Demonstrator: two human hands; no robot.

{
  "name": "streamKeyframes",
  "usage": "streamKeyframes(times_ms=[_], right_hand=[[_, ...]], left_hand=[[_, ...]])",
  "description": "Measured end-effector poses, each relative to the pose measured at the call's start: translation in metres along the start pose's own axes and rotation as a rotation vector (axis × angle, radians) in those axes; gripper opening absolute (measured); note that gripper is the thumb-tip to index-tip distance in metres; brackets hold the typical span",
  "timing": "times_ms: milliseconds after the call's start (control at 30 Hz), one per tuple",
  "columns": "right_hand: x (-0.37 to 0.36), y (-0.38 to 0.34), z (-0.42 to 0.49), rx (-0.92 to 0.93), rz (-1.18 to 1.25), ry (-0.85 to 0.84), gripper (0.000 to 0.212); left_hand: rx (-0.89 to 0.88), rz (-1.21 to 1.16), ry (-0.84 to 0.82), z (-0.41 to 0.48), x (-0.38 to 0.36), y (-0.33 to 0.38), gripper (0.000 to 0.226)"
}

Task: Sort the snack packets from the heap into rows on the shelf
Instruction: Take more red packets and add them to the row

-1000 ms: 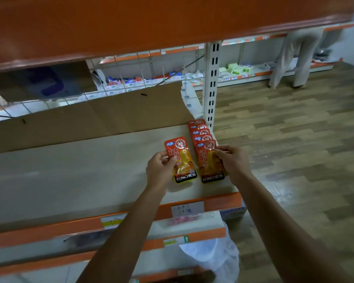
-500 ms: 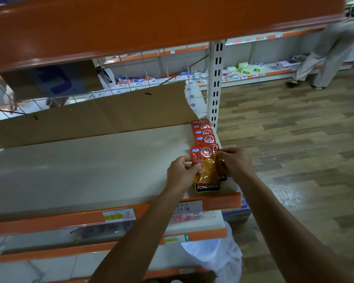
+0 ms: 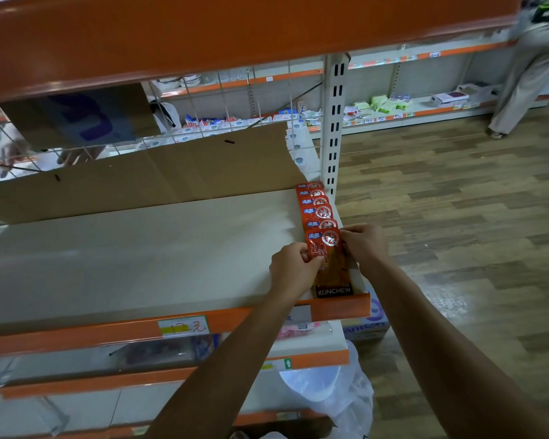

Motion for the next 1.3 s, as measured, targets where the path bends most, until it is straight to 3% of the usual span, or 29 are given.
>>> streamKeyframes(times_ms=[600, 733, 933, 1100, 1300], right_hand=[[0.003, -0.006, -0.009, 0.035, -0.106, 0.039, 0.025], [0.006, -0.013, -0.018, 0.146, -0.143, 0.107, 0.025], [-0.008, -0.031, -0.046, 0.453, -0.269, 0.296, 0.021], [-0.039, -0.033, -0.061, 0.491, -0.355, 0.318, 0.018], [-0.050, -0.026, -0.074, 0.448, -0.292, 0.399, 0.023]], left_hand=[[-0.079, 0.164, -0.005, 0.001, -0.007, 0.004, 0.043], [-0.065, 0.171, -0.013, 0.003, -0.006, 0.003, 0.043], [-0.030, 0.187, 0.064, 0.008, 0.012, -0.010, 0.033], [-0.015, 0.165, 0.083, 0.010, 0.038, -0.029, 0.037], [-0.109, 0.156, -0.052, 0.005, 0.037, -0.030, 0.026]])
Point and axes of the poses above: each hand's wrist, its own z-axis towards the middle knuckle, its own x-axis out of the back of the hand, y = z × x, the point moved 5 cm from there along z, towards the middle knuckle, and after that the axes turned 2 degrees about -x, right-handed, at the moved point
